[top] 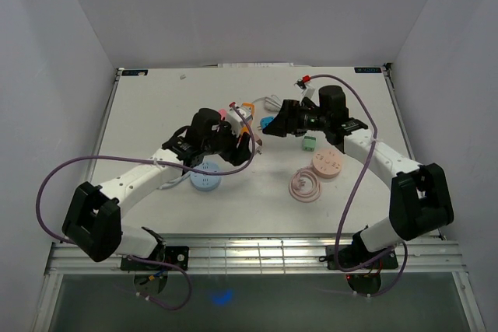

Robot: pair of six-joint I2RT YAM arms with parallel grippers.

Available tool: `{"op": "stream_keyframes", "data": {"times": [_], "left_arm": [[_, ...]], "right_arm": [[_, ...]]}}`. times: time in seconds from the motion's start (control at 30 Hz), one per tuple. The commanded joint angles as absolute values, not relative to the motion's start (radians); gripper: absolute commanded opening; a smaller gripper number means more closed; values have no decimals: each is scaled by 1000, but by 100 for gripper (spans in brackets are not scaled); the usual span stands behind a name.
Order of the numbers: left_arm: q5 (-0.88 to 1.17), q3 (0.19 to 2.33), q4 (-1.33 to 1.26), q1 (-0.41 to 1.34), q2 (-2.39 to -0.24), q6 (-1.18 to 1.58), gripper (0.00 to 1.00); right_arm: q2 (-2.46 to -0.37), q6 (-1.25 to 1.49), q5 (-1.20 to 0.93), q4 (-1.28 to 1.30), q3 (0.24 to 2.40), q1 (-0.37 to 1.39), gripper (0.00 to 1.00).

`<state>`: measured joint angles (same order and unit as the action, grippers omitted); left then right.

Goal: Insert the plug

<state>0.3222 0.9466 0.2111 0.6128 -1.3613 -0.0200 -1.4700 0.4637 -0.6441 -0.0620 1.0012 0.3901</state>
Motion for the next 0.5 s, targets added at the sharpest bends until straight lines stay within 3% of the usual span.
{"op": "stream_keyframes", "data": {"times": [0.0, 0.47], "left_arm": [[267, 966, 192, 637, -1322, -80, 23], [212, 965, 170, 670, -1286, -104, 21]], "right_arm": [[-1520, 503, -727, -28, 1100, 425, 95], [-1612, 514, -735, 25, 1140, 512, 98]]}}
